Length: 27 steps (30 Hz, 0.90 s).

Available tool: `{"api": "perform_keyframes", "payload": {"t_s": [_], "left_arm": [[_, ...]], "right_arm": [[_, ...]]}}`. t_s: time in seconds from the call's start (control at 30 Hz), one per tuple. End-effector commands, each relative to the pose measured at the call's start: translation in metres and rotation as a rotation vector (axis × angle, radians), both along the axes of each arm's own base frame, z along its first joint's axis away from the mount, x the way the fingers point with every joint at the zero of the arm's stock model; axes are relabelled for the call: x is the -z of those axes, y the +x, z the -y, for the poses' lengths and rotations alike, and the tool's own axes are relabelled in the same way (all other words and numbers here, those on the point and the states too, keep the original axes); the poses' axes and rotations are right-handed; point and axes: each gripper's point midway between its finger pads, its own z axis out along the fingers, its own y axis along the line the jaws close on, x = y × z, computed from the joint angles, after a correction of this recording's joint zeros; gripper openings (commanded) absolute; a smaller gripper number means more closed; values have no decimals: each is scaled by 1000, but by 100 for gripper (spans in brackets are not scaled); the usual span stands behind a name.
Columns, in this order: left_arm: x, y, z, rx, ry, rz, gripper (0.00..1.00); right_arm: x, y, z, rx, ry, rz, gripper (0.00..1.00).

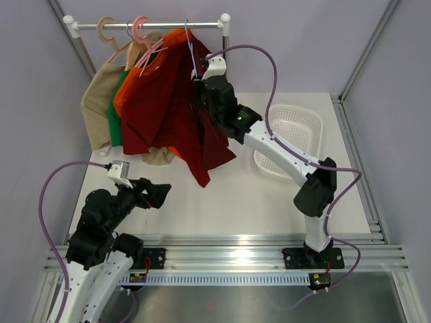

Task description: Remove the t-shirt from the hanger

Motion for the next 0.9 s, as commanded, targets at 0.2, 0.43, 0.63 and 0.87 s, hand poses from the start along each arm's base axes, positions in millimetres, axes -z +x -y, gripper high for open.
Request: {"api": "perform_keyframes", "payload": {"t_s": [0.2, 0.43, 0.63, 0.87], "left_arm": [[-50, 10, 3, -15, -39, 60, 92], [-118, 20, 25, 40, -206, 73, 87], [-152, 49, 45, 64, -315, 47, 80], [-165, 82, 90, 87, -313, 5, 80]], "right_arm": [[-74, -49, 35, -4, 220, 179, 0], [-23, -72, 37, -35, 191, 88, 0], [10, -110, 49, -67, 175, 19, 0], [23, -148, 64, -89, 182, -17, 0]]}}
